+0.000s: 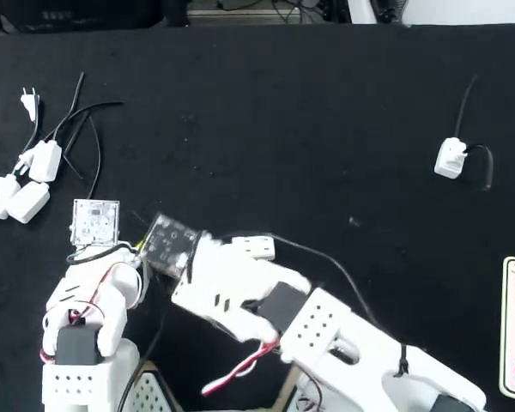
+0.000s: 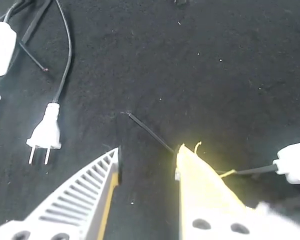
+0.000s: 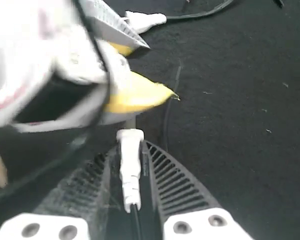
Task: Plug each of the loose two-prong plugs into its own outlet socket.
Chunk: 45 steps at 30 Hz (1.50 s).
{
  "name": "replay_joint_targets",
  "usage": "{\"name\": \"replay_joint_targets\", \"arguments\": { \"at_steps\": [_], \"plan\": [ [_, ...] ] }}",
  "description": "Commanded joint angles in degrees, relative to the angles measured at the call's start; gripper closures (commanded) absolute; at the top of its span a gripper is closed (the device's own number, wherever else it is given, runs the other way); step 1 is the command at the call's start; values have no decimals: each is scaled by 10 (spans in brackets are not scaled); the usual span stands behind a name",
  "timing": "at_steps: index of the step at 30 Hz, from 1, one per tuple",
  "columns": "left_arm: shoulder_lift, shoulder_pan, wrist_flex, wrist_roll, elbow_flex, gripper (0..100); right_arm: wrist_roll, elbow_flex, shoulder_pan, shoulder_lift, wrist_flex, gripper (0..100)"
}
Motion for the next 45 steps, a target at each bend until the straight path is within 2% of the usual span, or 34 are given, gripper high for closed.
{"name": "replay_joint_targets", "arguments": {
  "at_steps": [1,7,14,21,29,37,45],
  "plan": [
    [2,-31,-1,2,-9,809,-2,-22,64,-25,21,988],
    [2,-44,-1,1,-8,809,-4,-136,140,-12,178,988],
    [2,-44,0,1,-7,809,-4,-239,214,80,335,988],
    [2,-44,3,1,-4,809,-82,-298,267,190,370,988],
    [2,-44,4,1,-3,809,-164,-354,289,305,396,988],
    [2,-44,4,1,-3,809,-188,-526,289,445,542,988],
    [2,-44,4,1,-3,809,-199,-607,299,521,591,988]
  ]
}}
